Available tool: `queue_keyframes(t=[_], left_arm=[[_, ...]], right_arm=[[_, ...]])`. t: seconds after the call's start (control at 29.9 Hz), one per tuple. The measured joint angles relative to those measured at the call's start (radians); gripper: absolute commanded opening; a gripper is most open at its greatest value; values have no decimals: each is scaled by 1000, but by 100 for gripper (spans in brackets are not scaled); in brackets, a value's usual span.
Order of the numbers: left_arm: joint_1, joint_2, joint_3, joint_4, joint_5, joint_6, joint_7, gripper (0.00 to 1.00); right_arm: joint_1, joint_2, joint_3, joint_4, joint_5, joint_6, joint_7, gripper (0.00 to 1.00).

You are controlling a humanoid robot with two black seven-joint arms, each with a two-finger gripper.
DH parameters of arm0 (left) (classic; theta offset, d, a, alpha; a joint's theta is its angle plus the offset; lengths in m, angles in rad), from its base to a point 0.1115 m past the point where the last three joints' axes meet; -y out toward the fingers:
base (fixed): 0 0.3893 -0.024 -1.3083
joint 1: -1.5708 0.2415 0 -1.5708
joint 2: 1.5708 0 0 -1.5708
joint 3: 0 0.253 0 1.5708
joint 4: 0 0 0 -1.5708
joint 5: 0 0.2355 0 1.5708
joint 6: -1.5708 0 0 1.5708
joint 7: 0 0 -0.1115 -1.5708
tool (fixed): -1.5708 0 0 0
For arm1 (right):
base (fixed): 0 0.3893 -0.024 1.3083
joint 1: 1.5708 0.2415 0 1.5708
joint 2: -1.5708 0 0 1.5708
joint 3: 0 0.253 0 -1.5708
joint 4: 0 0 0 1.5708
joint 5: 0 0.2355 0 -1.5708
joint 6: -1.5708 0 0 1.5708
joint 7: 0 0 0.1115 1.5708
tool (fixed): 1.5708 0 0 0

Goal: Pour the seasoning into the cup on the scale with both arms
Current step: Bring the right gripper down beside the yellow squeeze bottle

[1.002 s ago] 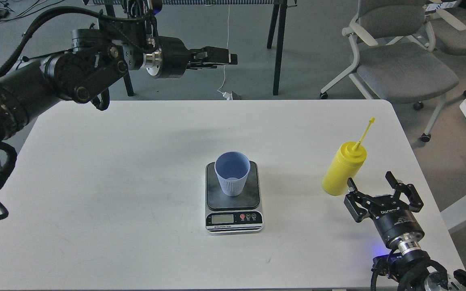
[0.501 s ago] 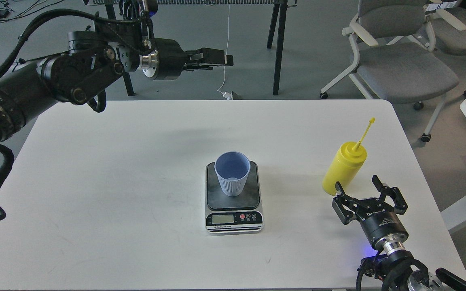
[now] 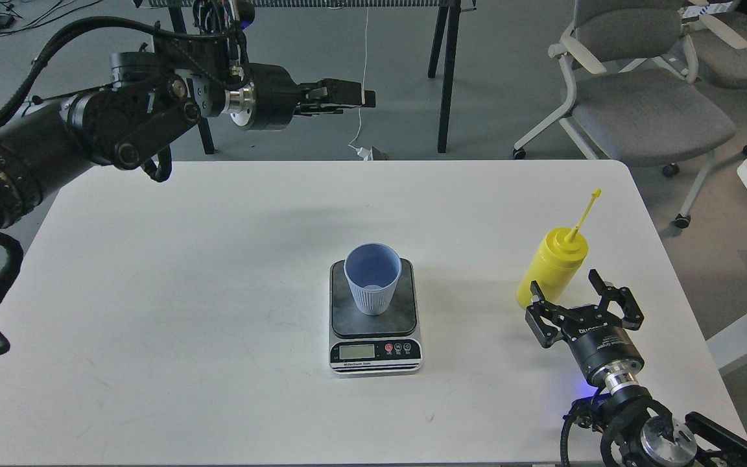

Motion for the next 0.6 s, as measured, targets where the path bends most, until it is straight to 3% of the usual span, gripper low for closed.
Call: queue_keyframes(t=[0.6], left_arm=[[25, 15, -3, -3, 0, 0, 0, 72]], right_arm=[[60, 23, 0, -61, -2, 0, 0, 99]])
